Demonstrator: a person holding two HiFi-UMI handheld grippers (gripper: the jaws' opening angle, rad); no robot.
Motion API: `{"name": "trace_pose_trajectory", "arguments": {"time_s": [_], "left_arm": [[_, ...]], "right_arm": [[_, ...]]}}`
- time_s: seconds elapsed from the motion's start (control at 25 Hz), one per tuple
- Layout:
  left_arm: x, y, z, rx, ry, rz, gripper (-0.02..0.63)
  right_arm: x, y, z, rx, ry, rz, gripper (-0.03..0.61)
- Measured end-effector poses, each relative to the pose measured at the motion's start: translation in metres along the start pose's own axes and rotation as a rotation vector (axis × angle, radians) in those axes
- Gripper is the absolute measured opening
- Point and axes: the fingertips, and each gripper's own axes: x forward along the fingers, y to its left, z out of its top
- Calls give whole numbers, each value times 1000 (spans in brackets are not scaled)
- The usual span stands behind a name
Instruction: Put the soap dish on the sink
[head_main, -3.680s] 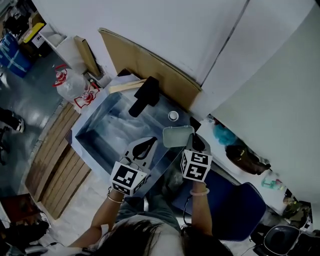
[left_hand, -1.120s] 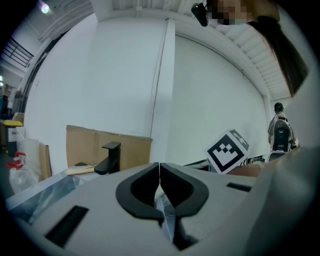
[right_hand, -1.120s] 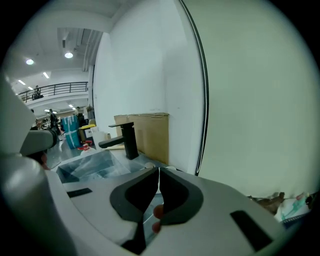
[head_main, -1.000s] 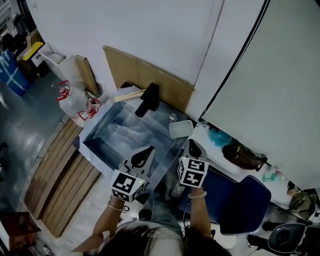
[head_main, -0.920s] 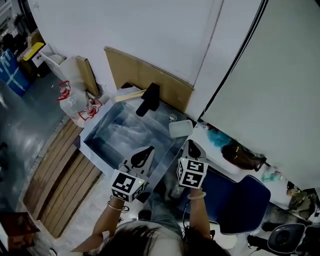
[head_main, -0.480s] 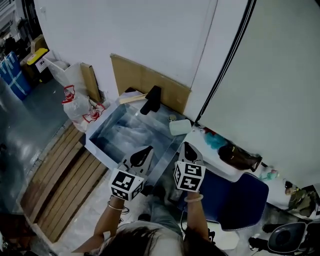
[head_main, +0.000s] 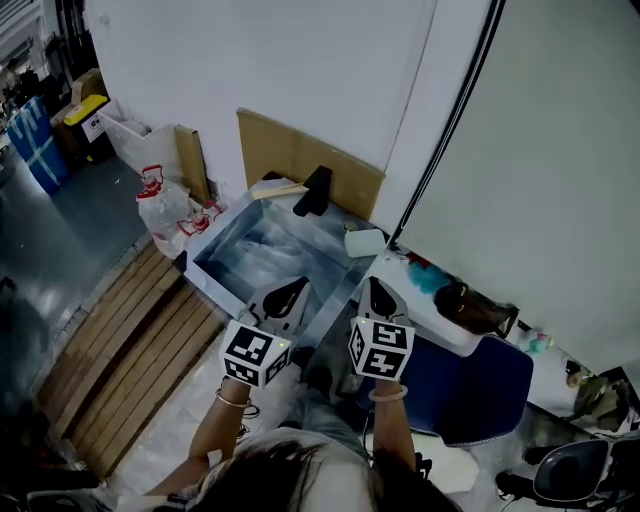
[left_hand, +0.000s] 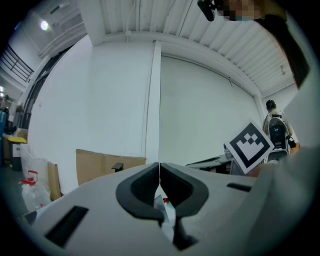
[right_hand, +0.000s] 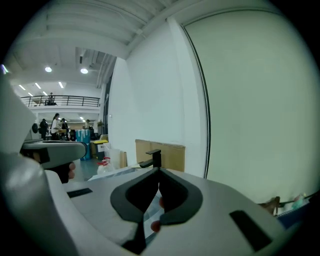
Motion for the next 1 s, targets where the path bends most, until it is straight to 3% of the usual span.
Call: {"name": "trace_pose_trajectory", "arguments": {"time_s": [1.0], "left_arm": [[-107, -32, 28, -4, -63, 16, 9]], "right_arm": [[-132, 70, 32, -58, -119, 16, 26]]}}
